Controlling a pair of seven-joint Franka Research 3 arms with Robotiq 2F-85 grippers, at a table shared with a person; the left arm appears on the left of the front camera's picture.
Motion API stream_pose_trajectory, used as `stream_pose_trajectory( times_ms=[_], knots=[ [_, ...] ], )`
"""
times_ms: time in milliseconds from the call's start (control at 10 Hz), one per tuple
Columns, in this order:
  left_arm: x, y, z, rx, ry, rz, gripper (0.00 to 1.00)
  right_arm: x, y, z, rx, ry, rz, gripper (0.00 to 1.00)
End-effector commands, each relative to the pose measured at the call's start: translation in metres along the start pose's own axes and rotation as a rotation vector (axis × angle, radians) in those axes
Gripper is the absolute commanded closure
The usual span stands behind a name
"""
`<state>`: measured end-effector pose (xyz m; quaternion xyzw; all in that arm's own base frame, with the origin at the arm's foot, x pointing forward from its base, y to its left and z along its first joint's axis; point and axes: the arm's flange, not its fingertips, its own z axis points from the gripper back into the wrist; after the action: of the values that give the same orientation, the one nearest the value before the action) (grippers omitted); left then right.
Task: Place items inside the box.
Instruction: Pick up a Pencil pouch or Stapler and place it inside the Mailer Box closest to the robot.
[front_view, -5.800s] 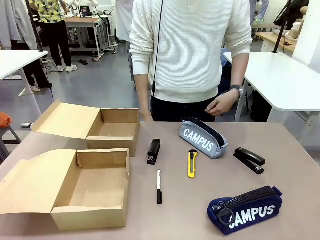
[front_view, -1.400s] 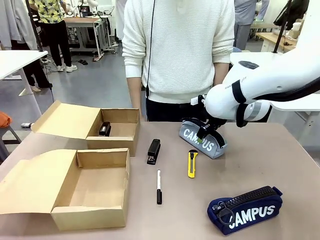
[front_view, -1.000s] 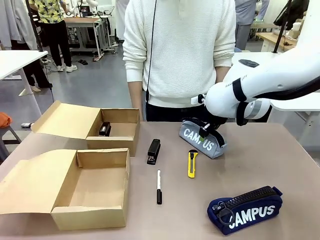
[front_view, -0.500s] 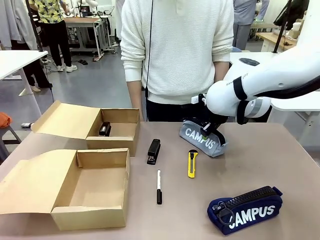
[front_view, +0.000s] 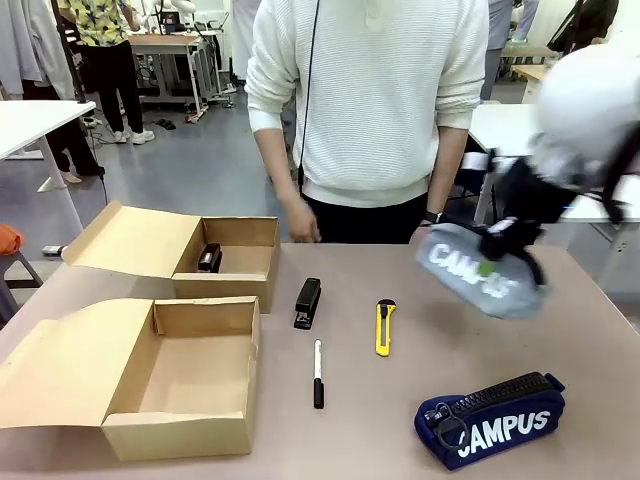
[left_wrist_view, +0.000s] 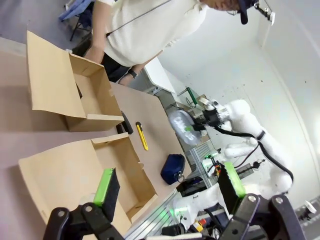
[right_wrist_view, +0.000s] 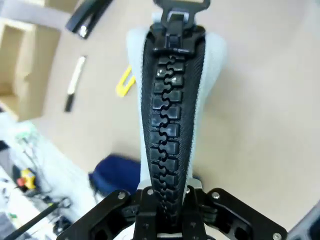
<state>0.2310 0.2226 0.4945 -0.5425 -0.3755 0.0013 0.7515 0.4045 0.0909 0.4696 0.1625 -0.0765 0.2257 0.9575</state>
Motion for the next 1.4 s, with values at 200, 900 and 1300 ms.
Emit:
stream_pose_trajectory(
  times_ms=[200, 900, 1300],
  knots=[
    [0.0, -0.001, -0.001, -0.018, -0.011, -0.019, 0.0, -0.046, 0.003, 0.021, 0.025, -0.025, -0.093, 1.0],
    [0.0, -0.001, -0.001, -0.018, -0.011, -0.019, 0.0, -0.081, -0.004, 0.025, 0.061, -0.205, -0.409, 0.94],
    [0.0, -0.001, -0.001, -0.018, -0.011, -0.019, 0.0, -0.137, -0.026, 0.048, 0.131, -0.342, -0.471, 0.94]
  ],
)
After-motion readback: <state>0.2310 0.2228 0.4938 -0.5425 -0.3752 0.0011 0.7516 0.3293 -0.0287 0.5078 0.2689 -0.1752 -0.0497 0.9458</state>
